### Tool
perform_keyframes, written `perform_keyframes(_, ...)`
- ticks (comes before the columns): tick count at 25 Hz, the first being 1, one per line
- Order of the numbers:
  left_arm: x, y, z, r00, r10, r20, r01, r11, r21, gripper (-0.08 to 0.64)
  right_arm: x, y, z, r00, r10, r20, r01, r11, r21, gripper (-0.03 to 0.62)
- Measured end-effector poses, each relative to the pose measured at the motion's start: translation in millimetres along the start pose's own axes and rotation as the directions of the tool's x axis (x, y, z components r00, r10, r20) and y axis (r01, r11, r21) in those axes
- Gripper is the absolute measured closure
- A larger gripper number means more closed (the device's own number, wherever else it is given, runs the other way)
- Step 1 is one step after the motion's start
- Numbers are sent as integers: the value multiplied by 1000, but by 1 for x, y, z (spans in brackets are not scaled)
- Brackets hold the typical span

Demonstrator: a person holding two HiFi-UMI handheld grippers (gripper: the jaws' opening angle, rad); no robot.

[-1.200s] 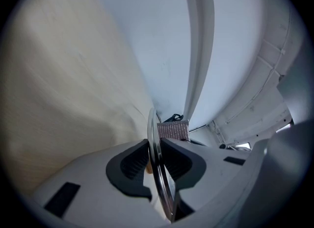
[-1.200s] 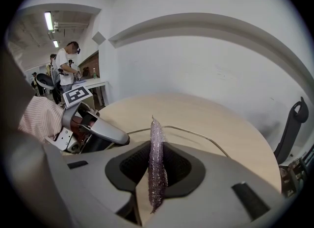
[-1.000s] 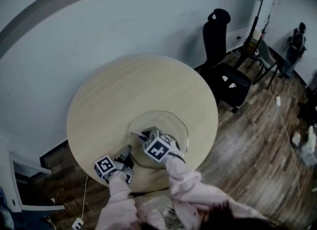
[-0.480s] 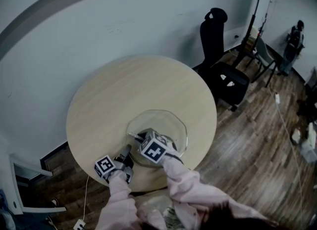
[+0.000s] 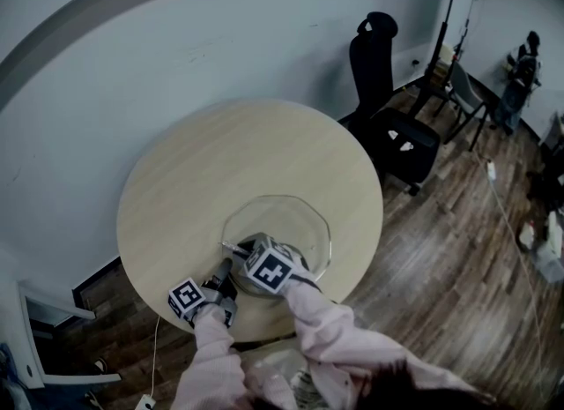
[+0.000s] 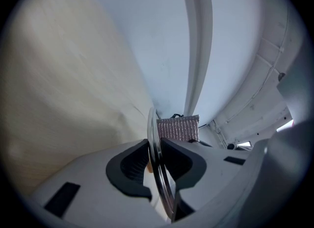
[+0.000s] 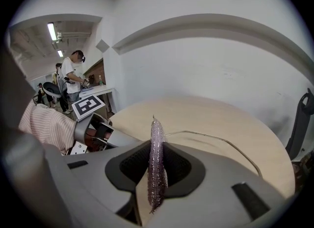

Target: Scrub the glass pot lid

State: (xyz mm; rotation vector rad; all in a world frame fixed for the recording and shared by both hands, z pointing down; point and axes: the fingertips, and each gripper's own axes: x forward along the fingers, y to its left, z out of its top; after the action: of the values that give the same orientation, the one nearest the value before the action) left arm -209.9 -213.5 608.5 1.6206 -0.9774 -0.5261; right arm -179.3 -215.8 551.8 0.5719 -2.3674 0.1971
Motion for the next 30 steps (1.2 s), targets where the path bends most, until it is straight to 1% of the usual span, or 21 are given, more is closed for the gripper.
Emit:
perform_keyframes(3,1,2,1,1000,3,4,-3,1000,-5,483,1,-1,0,1000,1,4,-1,1000,16,506)
perform_keyframes(8,1,2,2,1000,4,12,-4,1000,-2,483,2,7,2,999,46,27,-47,998,50,506)
perform_keyframes(11,2,-1,4,1000,-8,15,8,1000,6,485,2,9,3,997,63,44,-66,995,72,506)
perform_keyframes(14,2,-1,2,1000,-7,17,7,1000,8,485,-2,4,3,998,44,47,-47,996,74,506)
perform_keyframes(17,2,0,2,1000,-7,21,7,1000,1,485,-6,-1,4,997,38,73,-45,994,95,506)
perform_keyframes(20,1,0,3,1000,-7,22,7,1000,5,484,-14,-15,4,996,6,92,-16,994,109,506)
perform_keyframes(23,2,1,2,1000,0,26,0,1000,-3,483,-21,-39,-1,992,-42,121,27,992,124,506)
perform_keyframes(27,0,0,3,1000,-5,26,5,1000,-7,485,-35,-67,-10,987,-100,125,81,985,153,506)
perform_keyframes(30,-1,-1,2,1000,-7,28,7,1000,-16,486,-50,-95,-22,979,-173,109,153,974,165,506)
